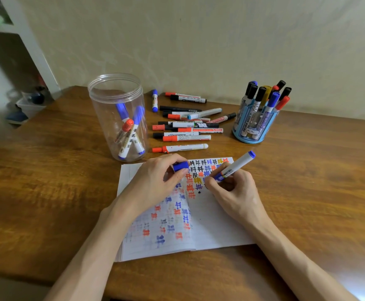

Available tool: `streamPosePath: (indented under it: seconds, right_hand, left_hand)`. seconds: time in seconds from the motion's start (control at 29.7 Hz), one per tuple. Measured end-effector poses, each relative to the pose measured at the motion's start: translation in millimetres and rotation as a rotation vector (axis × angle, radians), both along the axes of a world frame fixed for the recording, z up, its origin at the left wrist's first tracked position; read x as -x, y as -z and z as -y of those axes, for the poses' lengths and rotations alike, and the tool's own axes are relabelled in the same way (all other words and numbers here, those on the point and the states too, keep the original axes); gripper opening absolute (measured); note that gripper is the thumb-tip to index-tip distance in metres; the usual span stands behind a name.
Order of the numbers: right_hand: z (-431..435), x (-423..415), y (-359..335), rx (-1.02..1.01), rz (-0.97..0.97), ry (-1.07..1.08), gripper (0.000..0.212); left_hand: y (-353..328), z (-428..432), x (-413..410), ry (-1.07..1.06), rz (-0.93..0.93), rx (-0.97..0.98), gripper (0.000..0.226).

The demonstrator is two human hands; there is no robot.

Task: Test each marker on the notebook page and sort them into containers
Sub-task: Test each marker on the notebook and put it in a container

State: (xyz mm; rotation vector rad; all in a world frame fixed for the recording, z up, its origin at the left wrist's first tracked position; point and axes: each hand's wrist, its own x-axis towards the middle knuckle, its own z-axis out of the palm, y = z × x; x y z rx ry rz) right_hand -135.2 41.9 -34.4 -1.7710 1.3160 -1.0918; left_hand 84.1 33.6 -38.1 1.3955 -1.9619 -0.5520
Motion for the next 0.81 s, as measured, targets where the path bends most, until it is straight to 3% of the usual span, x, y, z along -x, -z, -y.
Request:
streamPosePath:
  seconds: [0.81]
  right_hand:
    - [-1.0, -1.1, 1.6, -0.025, -0.059, -0.023, 0.012]
  left_hand:
    - [-1.7, -2.0, 1.4, -0.004, -0.013, 0.02, 0.026]
